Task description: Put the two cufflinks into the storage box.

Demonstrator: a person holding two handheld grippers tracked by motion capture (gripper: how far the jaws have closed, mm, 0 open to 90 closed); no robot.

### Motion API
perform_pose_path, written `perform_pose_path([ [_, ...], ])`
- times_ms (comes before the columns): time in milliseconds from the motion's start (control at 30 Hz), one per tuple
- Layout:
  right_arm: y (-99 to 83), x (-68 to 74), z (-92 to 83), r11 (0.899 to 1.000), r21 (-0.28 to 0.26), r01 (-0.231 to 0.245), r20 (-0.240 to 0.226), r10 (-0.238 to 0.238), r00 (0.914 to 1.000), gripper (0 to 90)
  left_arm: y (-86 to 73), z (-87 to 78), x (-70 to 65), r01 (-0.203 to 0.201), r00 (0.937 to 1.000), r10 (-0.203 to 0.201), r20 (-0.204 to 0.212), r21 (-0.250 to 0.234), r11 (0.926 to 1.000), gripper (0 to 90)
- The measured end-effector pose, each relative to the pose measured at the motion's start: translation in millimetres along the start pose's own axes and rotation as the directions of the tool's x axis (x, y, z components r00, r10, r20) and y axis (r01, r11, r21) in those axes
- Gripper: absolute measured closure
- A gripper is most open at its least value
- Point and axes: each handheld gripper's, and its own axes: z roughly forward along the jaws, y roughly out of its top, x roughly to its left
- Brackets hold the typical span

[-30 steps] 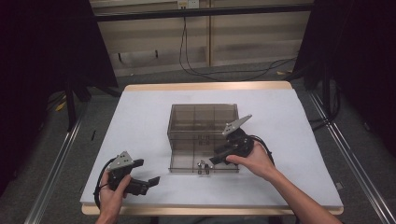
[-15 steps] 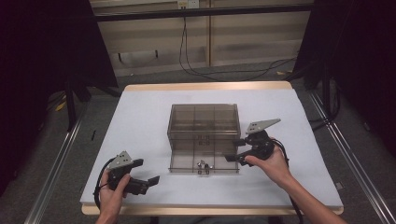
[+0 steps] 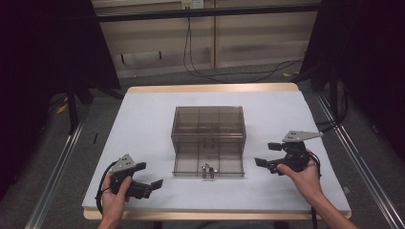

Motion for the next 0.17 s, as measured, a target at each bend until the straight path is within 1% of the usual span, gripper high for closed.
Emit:
perform_pose_path([
  [133,-11.8,-8.2,-7.3,0.999,-0.009,-0.031,0.022,0.031,0.9993,10.1,0.3,-0.7,0.4,0.008,1.0000,-0.008,-0.004,-0.008,0.9999,2.0],
  [167,-14.7,-9.5,-8.3,0.999,-0.013,-0.041,0.023,0.041,0.9989,9.2,0.5,-1.2,1.0,0.004,1.0000,-0.004,-0.003,-0.006,1.0000,2.0],
])
